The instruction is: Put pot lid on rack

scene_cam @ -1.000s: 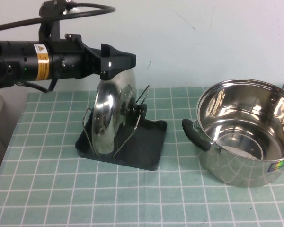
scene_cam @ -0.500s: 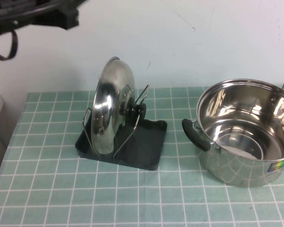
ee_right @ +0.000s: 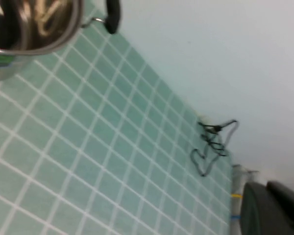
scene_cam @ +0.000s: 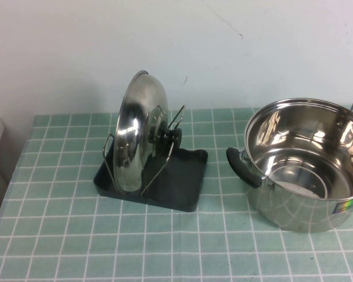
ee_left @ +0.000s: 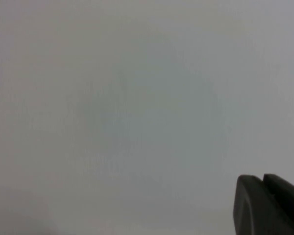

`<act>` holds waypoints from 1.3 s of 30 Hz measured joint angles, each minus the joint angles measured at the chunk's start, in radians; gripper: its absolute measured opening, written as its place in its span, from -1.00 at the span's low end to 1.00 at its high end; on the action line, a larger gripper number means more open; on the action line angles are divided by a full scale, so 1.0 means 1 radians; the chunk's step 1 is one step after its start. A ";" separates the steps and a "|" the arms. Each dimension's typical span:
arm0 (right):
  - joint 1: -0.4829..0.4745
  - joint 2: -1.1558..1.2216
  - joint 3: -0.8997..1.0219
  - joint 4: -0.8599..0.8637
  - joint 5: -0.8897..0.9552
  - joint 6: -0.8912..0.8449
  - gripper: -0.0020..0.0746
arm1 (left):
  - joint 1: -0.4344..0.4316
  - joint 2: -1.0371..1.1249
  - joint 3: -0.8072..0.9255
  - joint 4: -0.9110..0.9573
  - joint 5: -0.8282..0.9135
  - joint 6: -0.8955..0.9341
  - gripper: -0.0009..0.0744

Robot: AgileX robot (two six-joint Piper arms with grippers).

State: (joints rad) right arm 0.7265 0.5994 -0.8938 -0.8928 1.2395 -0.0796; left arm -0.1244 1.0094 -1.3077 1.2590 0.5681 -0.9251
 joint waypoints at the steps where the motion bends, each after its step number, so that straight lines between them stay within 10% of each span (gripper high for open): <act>1: 0.000 -0.002 -0.004 0.040 0.002 -0.004 -0.95 | 0.000 0.000 0.000 -0.133 0.083 0.102 -0.97; 17: 0.000 -0.125 0.322 0.686 -0.448 -0.186 -0.95 | 0.000 -0.179 0.183 -1.640 0.220 1.154 -0.98; 28: 0.000 -0.237 0.402 0.695 -0.445 -0.182 -0.95 | 0.000 -0.381 0.679 -2.133 -0.031 1.577 -0.98; 39: 0.000 -0.237 0.402 0.779 -0.346 -0.126 -0.95 | 0.000 -0.386 0.889 -2.308 -0.169 1.626 -0.98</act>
State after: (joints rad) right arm 0.7265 0.3627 -0.4914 -0.1134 0.8933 -0.2060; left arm -0.1244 0.6230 -0.4192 -1.0486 0.3992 0.7014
